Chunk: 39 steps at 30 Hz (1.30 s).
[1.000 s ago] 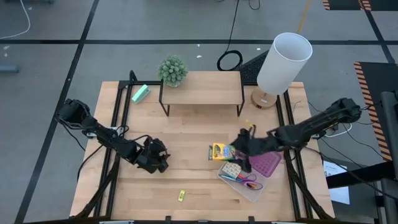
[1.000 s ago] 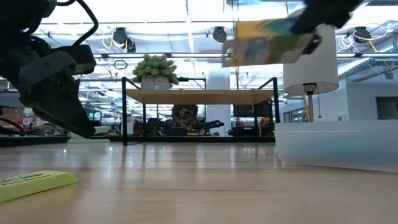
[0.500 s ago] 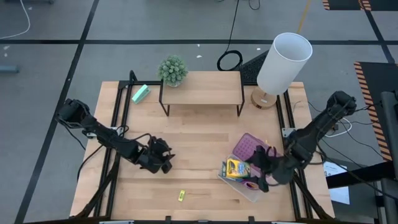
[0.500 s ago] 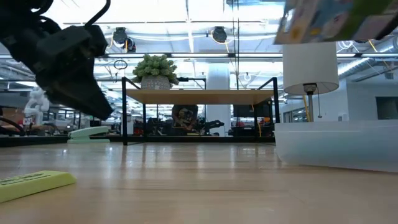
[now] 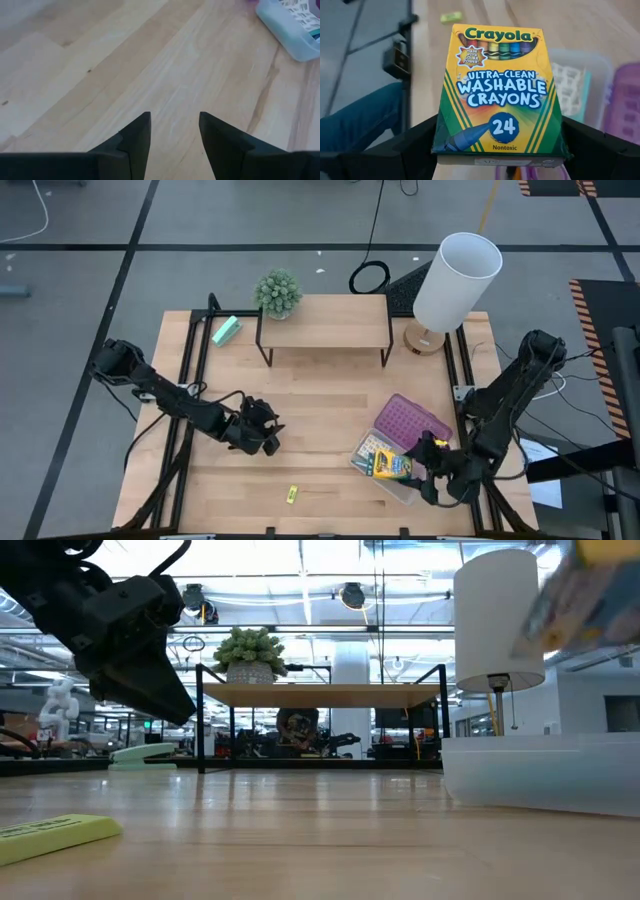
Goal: Pack school essentials
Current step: Put the yellow crayon box into the purple supply box
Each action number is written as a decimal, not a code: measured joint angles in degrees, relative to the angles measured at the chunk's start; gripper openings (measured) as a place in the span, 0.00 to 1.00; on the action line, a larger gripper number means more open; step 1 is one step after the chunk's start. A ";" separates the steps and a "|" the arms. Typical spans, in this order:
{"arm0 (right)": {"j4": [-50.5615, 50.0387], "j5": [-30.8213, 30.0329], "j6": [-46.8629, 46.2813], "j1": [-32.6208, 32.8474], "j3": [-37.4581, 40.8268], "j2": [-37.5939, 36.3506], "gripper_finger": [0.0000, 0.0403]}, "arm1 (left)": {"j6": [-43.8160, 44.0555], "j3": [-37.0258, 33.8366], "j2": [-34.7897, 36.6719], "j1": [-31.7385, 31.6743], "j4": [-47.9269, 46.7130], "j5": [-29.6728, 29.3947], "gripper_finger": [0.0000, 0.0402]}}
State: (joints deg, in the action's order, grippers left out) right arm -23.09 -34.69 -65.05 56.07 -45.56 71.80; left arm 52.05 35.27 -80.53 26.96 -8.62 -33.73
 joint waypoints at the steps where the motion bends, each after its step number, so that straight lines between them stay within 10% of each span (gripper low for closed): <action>1: -0.59 0.03 -1.01 0.04 0.00 0.62 0.83 | 0.00 0.00 0.00 0.02 0.02 0.02 0.42; 39: -5.86 1.66 -7.77 -8.08 -0.02 12.66 0.92 | -2.82 0.01 0.00 0.07 2.97 0.22 0.42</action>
State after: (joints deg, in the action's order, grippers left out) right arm -28.95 -33.03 -72.82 47.99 -45.58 84.47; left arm 49.23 35.28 -80.53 27.03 -5.65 -33.52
